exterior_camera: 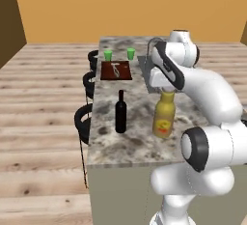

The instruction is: Place the drinks on the dining counter in a tight cluster.

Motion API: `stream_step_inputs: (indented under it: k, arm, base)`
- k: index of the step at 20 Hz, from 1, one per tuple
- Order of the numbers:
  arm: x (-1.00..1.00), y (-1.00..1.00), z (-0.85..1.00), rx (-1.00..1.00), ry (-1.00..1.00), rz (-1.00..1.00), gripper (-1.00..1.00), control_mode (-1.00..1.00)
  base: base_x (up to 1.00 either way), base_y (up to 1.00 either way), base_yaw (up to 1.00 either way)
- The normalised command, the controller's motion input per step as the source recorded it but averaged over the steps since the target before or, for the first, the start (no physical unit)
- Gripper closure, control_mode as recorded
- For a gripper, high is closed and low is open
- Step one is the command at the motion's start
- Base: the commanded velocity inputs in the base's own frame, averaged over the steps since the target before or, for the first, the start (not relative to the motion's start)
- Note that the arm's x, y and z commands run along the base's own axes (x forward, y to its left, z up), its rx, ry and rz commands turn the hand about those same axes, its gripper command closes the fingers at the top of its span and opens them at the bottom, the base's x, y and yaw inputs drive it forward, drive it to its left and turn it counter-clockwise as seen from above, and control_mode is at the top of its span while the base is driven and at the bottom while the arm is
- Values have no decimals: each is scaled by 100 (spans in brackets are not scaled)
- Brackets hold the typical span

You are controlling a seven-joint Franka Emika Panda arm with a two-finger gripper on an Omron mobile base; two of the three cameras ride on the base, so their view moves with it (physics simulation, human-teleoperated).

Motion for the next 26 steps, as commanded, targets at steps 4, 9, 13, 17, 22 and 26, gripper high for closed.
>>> stream_step_inputs:
  k: [4,9,13,17,22,26]
  arm:
    - [55,21,-3,0,0,-6,100,-100]
    - [44,18,-21,0,-2,-5,100,-100]
    - [54,10,0,0,-4,-5,100,-100]
    - [49,9,0,0,0,-6,100,-100]
    - [23,12,-7,0,3,-7,100,-100]
    - [4,13,-28,0,6,-6,100,-100]
  base:
    - [0,0,0]
    - [0,0,0]
    - [0,0,0]
    - [0,0,0]
    - [0,0,0]
    - [0,0,0]
